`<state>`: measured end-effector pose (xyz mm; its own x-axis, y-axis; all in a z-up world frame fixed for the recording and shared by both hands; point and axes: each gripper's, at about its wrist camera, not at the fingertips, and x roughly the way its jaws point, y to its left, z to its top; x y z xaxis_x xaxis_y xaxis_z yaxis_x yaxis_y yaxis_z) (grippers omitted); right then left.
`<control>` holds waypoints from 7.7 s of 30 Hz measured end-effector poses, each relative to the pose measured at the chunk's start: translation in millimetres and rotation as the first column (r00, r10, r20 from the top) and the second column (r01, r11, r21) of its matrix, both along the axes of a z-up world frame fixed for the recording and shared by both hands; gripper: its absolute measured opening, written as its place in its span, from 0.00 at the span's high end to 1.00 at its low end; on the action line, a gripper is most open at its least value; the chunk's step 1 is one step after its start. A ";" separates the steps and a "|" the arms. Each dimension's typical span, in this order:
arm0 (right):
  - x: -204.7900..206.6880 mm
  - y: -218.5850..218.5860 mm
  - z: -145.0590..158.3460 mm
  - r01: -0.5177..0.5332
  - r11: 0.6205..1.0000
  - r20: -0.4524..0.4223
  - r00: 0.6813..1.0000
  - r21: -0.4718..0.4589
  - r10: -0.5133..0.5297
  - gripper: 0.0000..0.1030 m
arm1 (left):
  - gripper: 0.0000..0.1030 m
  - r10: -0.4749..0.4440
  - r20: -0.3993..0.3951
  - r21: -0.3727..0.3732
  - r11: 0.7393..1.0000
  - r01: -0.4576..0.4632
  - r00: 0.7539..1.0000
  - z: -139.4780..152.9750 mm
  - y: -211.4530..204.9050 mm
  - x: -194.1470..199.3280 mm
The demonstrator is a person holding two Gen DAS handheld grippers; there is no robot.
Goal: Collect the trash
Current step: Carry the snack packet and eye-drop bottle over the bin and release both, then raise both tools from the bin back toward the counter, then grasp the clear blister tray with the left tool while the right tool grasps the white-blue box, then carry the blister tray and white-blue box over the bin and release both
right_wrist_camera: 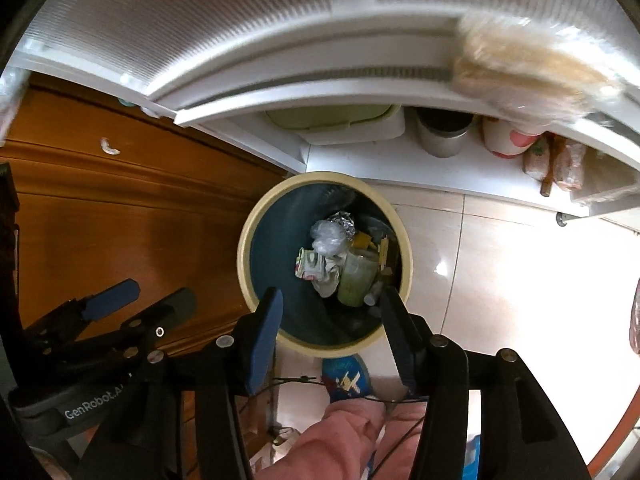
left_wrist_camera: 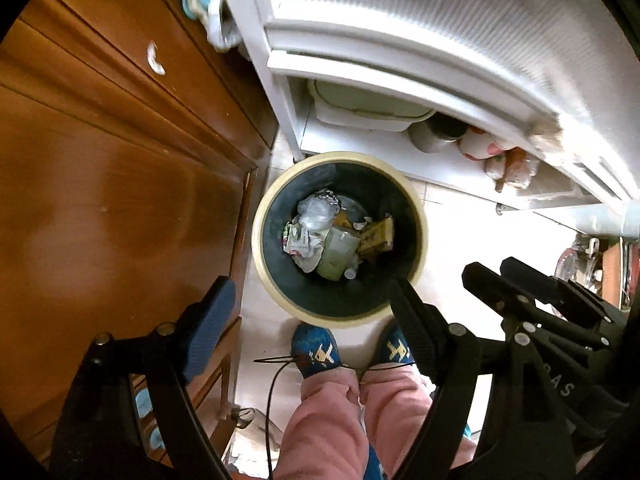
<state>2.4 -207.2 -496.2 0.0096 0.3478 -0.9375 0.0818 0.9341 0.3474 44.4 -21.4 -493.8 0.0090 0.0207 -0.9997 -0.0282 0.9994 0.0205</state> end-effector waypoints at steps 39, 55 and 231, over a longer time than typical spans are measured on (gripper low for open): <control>-44.4 -2.8 497.0 -0.015 0.990 0.518 0.851 -0.139 0.086 0.43 | 0.25 -0.265 0.491 -0.040 0.945 0.326 0.830 482.4 -13.0 -21.7; -12.3 5.8 577.8 0.043 0.993 0.631 0.775 -0.110 0.036 0.35 | 0.25 -0.223 0.613 -0.029 0.952 0.303 0.758 546.2 23.4 12.2; -71.3 7.4 275.5 -0.108 0.992 0.293 0.948 -0.064 0.122 0.63 | 0.69 0.087 0.294 -0.245 0.969 -0.013 0.952 203.3 -0.7 -47.7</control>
<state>-68.9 -199.8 -220.7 0.2513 0.3192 -0.9138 -0.1266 0.9468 0.2959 -3.3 -22.1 -290.5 0.3143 -0.2085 -0.9261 -0.0463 0.9710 -0.2344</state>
